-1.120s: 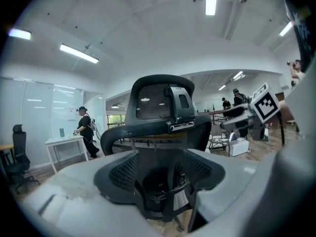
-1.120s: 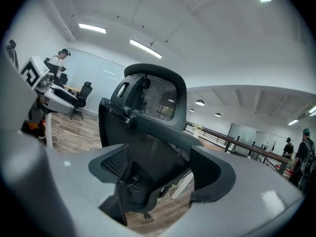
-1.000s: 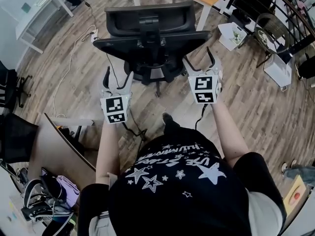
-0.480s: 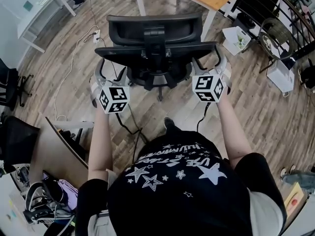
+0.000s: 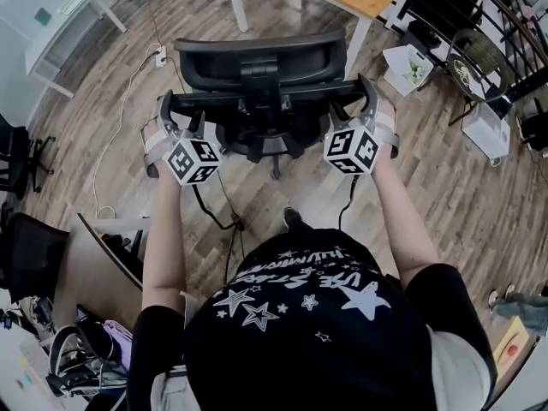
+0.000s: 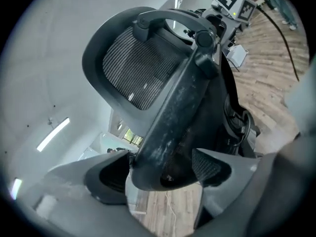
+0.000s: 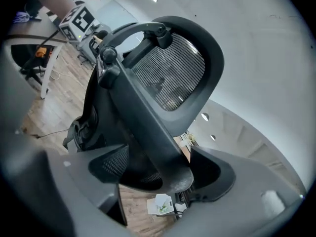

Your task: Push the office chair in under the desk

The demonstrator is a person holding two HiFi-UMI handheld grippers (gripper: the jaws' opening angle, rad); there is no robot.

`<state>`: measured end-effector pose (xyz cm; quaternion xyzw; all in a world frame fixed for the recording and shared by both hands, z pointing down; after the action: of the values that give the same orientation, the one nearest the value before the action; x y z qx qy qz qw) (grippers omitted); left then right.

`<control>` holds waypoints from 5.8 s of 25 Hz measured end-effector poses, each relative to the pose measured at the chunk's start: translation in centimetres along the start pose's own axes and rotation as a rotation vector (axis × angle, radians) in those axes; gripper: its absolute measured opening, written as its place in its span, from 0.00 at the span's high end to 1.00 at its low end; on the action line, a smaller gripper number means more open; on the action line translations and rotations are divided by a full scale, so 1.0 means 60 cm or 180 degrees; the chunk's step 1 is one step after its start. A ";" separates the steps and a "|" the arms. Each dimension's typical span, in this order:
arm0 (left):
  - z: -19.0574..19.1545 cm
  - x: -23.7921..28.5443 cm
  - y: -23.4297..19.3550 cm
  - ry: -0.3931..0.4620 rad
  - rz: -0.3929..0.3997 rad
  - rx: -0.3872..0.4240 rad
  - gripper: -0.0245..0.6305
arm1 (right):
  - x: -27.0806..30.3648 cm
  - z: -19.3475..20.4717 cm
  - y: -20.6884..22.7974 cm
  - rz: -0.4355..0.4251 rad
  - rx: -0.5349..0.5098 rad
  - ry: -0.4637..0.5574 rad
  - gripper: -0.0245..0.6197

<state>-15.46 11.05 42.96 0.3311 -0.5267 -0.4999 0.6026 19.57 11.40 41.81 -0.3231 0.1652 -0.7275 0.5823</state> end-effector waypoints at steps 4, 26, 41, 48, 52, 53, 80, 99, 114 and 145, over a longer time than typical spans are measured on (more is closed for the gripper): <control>-0.004 0.019 -0.011 -0.0051 -0.0010 0.0143 0.36 | 0.012 -0.006 0.004 0.0051 -0.0162 0.0015 0.40; -0.018 0.116 -0.045 -0.0011 -0.0053 0.0216 0.57 | 0.075 -0.012 0.033 -0.0123 -0.0128 0.0157 0.50; -0.042 0.238 -0.082 0.0063 0.0029 0.0250 0.57 | 0.178 -0.022 0.074 -0.0215 -0.0143 0.0117 0.50; -0.022 0.301 -0.106 0.0259 -0.0053 0.0303 0.57 | 0.227 -0.049 0.066 -0.0157 -0.0138 0.0018 0.51; -0.019 0.358 -0.124 0.0413 -0.0017 0.0352 0.57 | 0.261 -0.063 0.065 -0.0059 -0.0119 -0.0103 0.51; -0.019 0.377 -0.133 0.0439 -0.0014 0.0366 0.57 | 0.276 -0.069 0.067 -0.0037 -0.0108 -0.0122 0.51; -0.023 0.798 -0.270 0.1210 0.0156 0.0629 0.57 | 0.571 -0.181 0.061 0.0631 0.0123 -0.0901 0.53; -0.077 0.995 -0.333 0.1492 0.0272 0.0700 0.57 | 0.707 -0.214 0.093 0.0917 0.0070 -0.1133 0.55; -0.111 1.136 -0.364 0.1548 0.0352 0.0765 0.57 | 0.815 -0.231 0.111 0.1030 -0.0072 -0.1222 0.58; -0.228 1.345 -0.400 0.1493 0.0369 0.0812 0.56 | 0.985 -0.211 0.204 0.1110 -0.0111 -0.1124 0.59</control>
<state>-12.70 -74.19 42.14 0.4805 -0.4495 -0.3038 0.6891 13.60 -49.98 41.37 -0.4218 0.1266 -0.5452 0.7133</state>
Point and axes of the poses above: the fingertips, and each gripper's own axes: x forward along the fingers, y to its right, z out of its underside, the point moved 10 cm from there along -x, backward along the fingers, and after that the axes turned 13 degrees about x, right-handed, at the moved point
